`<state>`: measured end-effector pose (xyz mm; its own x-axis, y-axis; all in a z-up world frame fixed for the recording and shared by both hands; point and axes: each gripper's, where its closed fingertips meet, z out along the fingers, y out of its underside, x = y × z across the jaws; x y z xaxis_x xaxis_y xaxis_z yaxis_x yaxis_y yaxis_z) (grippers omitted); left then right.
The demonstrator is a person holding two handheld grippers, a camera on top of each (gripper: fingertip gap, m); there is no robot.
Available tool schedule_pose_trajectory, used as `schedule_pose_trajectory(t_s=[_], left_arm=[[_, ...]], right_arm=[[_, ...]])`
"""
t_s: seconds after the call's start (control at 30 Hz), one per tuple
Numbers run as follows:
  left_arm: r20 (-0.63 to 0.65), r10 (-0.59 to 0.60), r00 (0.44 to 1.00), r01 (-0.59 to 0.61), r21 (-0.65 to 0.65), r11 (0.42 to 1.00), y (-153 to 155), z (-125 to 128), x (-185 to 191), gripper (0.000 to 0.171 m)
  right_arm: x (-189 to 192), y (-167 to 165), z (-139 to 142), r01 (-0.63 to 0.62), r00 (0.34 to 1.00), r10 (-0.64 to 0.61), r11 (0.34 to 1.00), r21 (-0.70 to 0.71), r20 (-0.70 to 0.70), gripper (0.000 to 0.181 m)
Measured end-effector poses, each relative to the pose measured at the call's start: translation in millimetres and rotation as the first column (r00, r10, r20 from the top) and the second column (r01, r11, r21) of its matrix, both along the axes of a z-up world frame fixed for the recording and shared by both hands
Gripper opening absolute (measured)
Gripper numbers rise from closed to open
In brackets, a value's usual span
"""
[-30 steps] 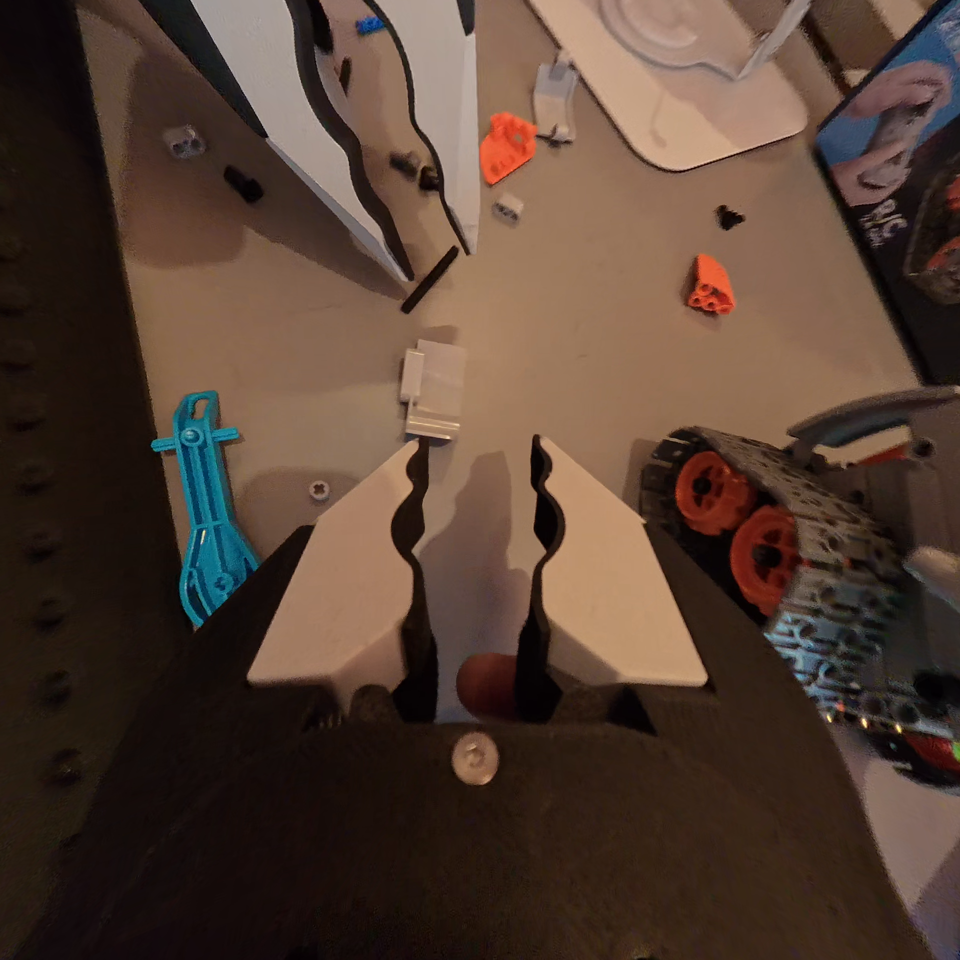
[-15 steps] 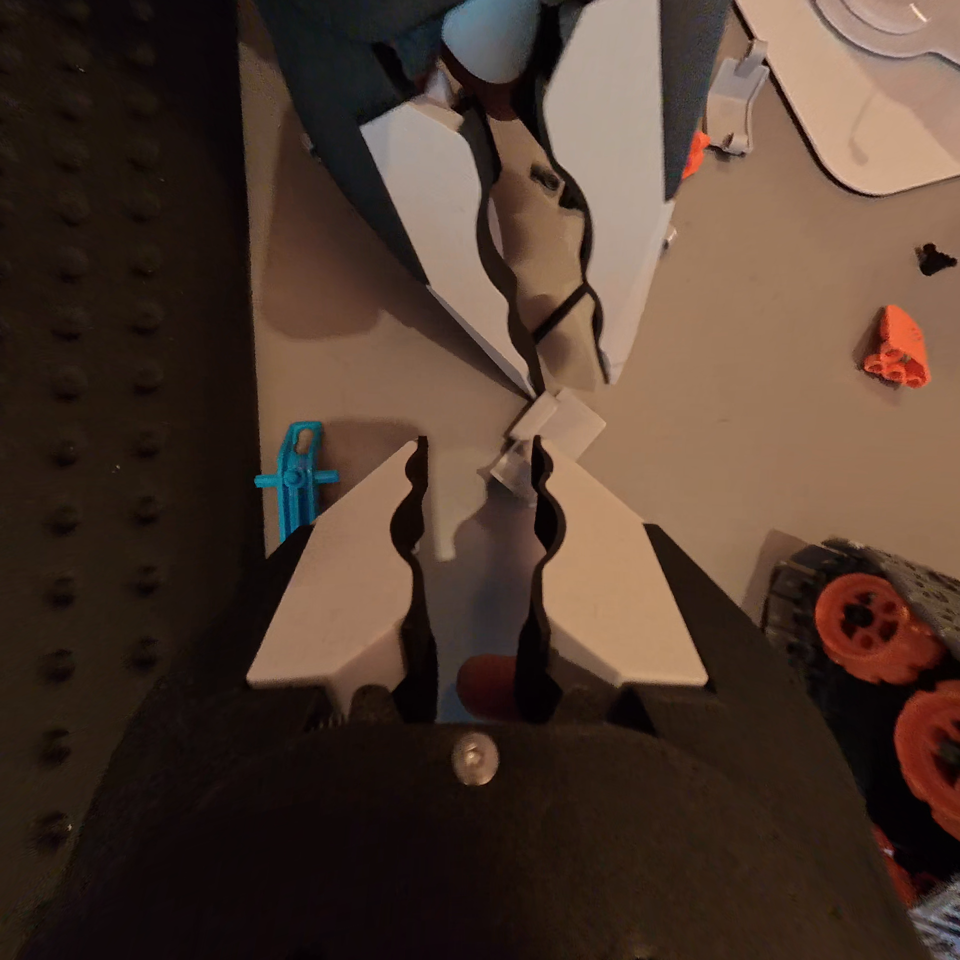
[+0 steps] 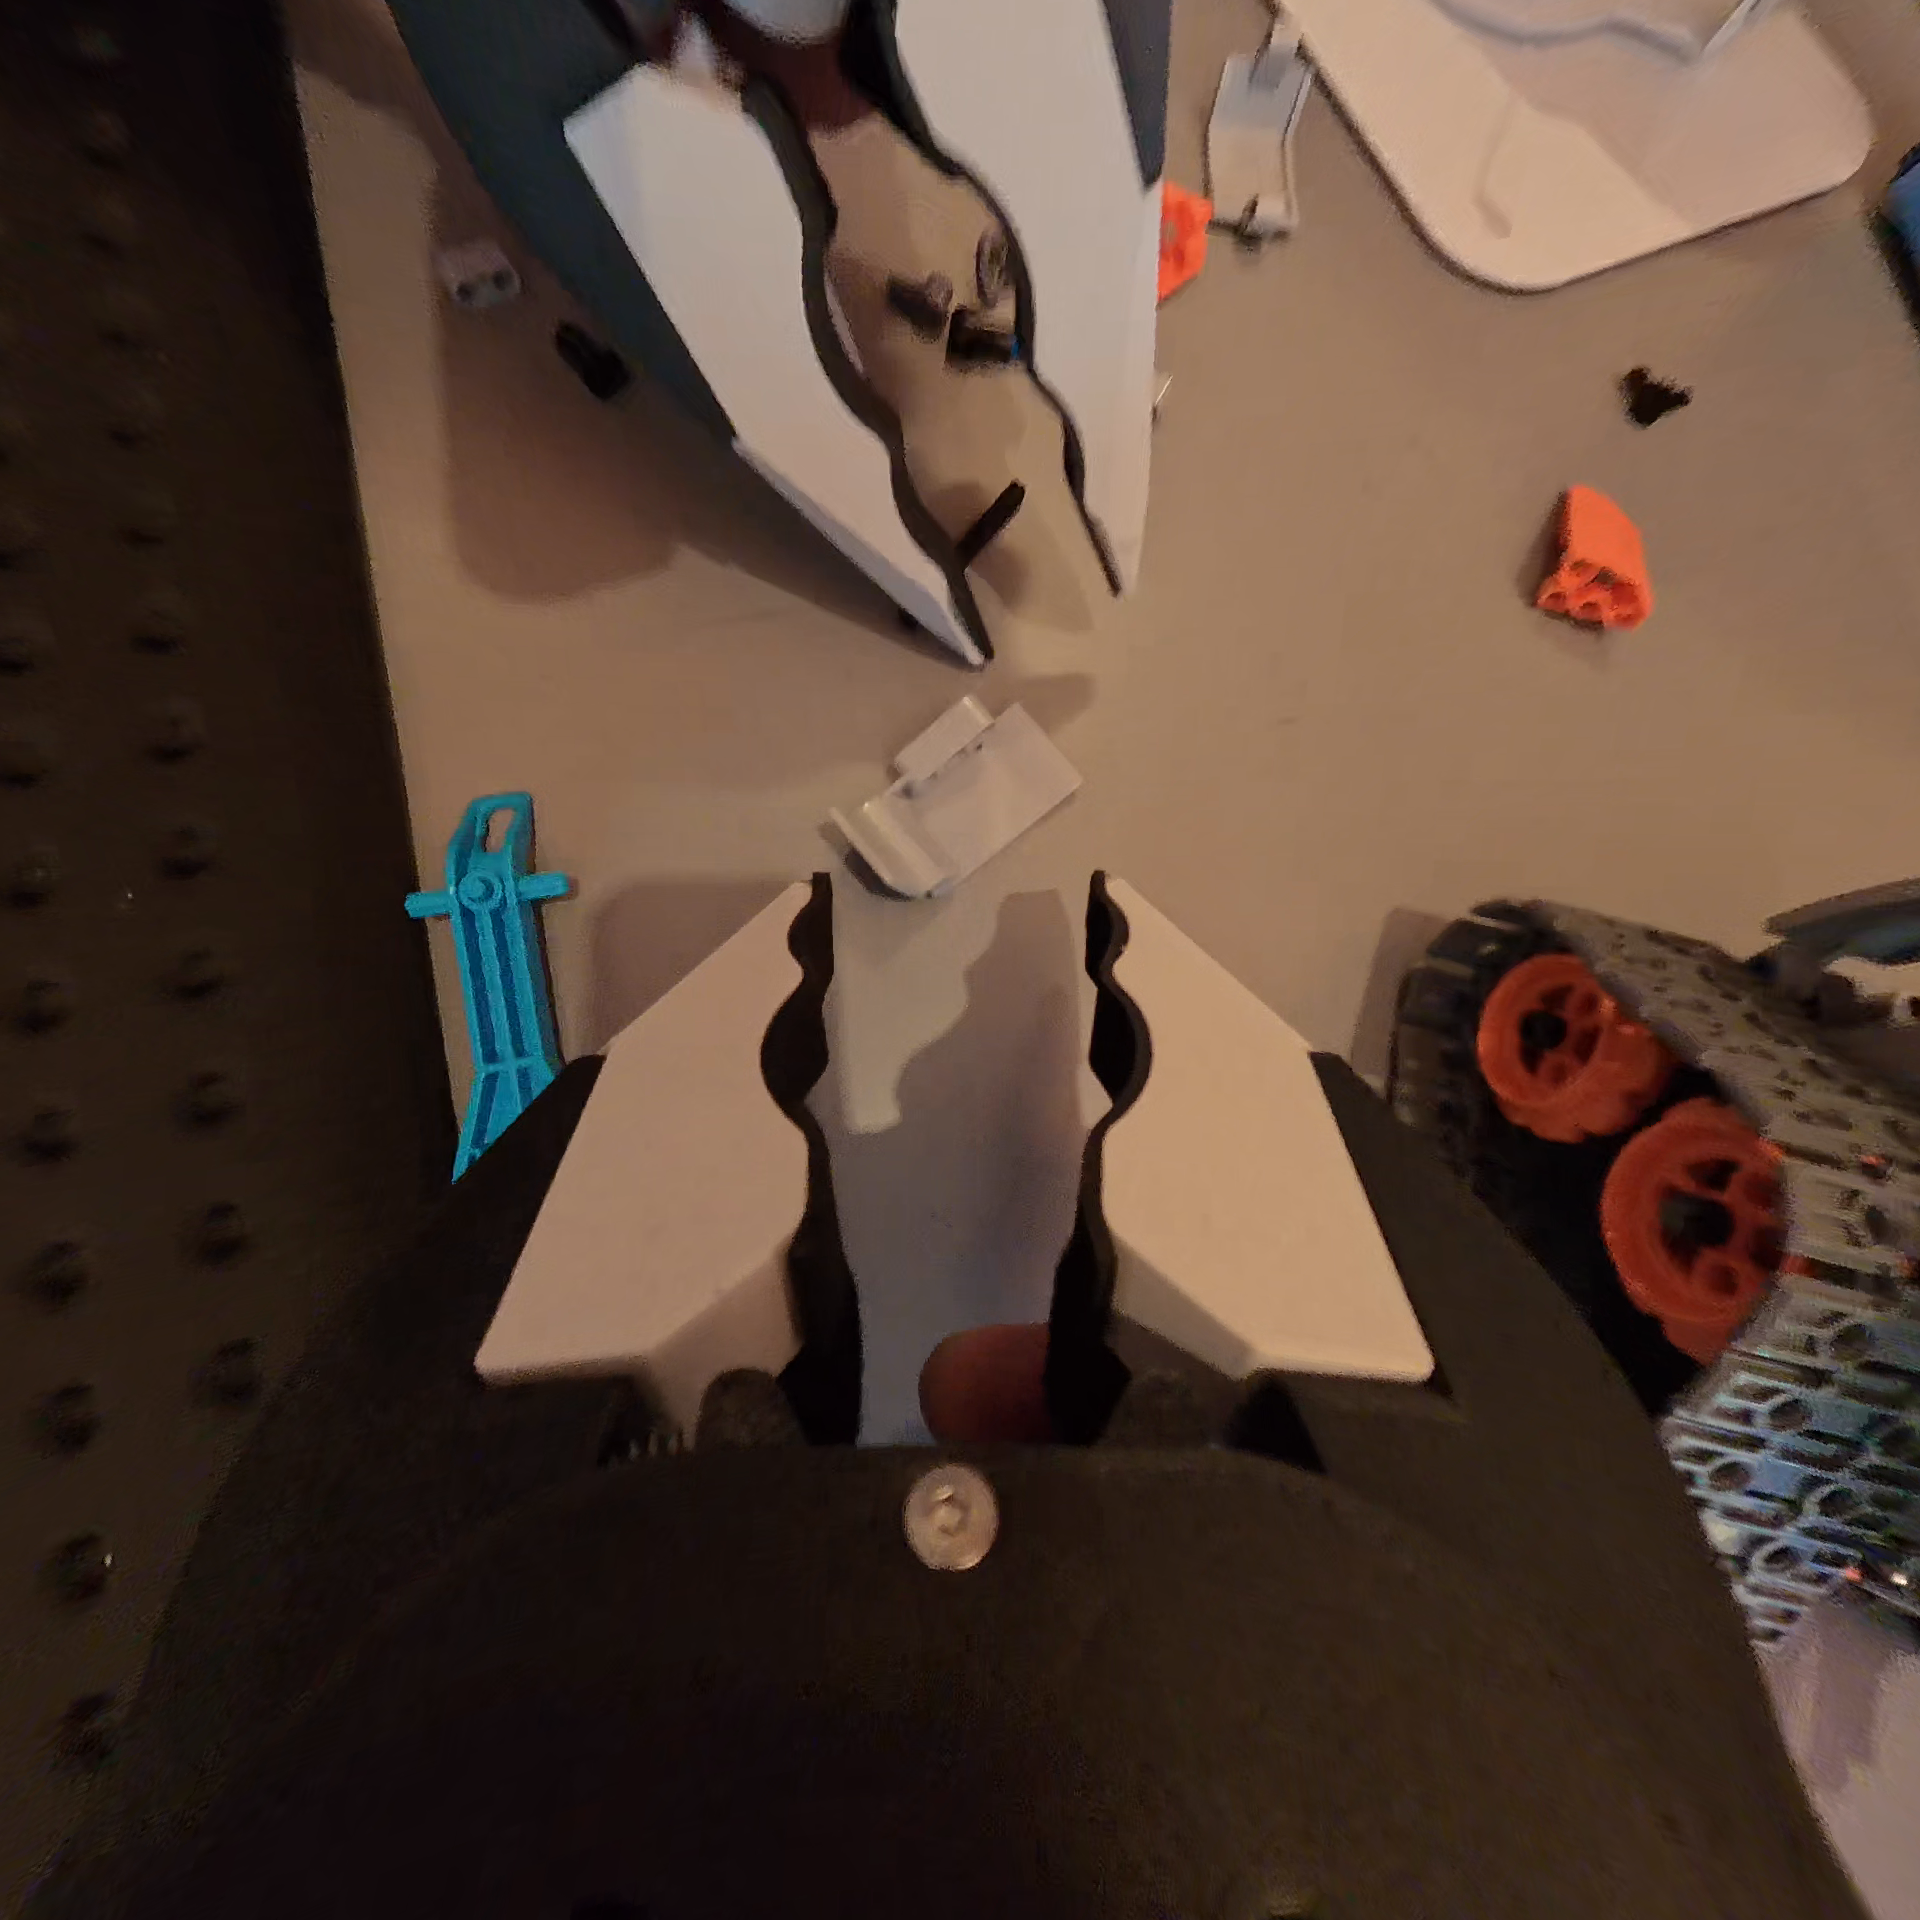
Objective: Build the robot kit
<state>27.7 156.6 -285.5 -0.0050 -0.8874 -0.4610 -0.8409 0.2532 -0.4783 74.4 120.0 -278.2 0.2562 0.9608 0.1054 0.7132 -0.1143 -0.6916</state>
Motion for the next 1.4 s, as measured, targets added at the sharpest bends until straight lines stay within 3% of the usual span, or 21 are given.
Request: schedule_pose_trajectory(t_s=[0.33,0.53,0.67,0.8,0.9,0.97,1.07,1.17,1.33,1.4], left_arm=[[-0.003,0.018,1.000,-0.018,-0.003,1.000,4.4,-2.8,-0.1,0.028],[-0.004,0.057,0.998,-0.057,-0.004,0.998,9.5,13.3,-19.9,0.028],[-0.044,0.168,0.985,-0.167,0.032,0.985,19.2,43.2,-71.7,0.027],[-0.071,0.341,0.937,-0.337,0.061,0.939,24.7,69.0,-142.9,0.026],[-0.113,0.454,0.884,-0.453,0.039,0.891,21.7,67.6,-191.7,0.028],[-0.145,0.496,0.856,-0.503,-0.013,0.864,13.0,58.8,-212.8,0.030],[-0.176,0.567,0.805,-0.575,0.009,0.818,13.0,50.5,-239.8,0.032],[-0.117,0.552,0.826,-0.555,0.012,0.832,25.2,45.2,-227.1,0.036],[-0.057,0.479,0.876,-0.474,0.082,0.877,71.5,35.7,-180.4,0.033],[-0.081,0.428,0.900,-0.428,0.028,0.904,77.8,22.9,-162.5,0.034]], right_arm=[[-11.3,-16.3,-12.5,-0.060,0.998,0.061,0.995,-0.074,0.011,0.048],[-7.4,-13.2,-9.0,-0.049,0.999,0.049,0.997,-0.065,-0.004,0.048],[-4.3,-10.3,-2.0,-0.030,0.999,0.029,0.998,-0.049,-0.037,0.047],[-1.4,-9.6,-3.4,-0.026,0.999,0.025,0.999,-0.031,-0.026,0.046],[-3.0,-11.6,-1.9,-0.033,0.999,0.032,0.999,-0.023,-0.030,0.046],[-3.7,-12.7,-1.2,-0.037,0.999,0.036,0.999,-0.017,-0.031,0.045],[-4.6,-14.2,-1.3,-0.040,0.999,0.039,0.999,-0.015,-0.034,0.045],[-5.9,-13.3,-0.7,-0.037,0.998,0.036,0.999,-0.012,-0.043,0.045],[-7.4,-14.2,-2.8,-0.045,0.998,0.045,0.999,-0.010,-0.044,0.045],[-7.0,-13.4,-3.7,-0.042,0.998,0.042,0.999,-0.007,-0.042,0.045]])
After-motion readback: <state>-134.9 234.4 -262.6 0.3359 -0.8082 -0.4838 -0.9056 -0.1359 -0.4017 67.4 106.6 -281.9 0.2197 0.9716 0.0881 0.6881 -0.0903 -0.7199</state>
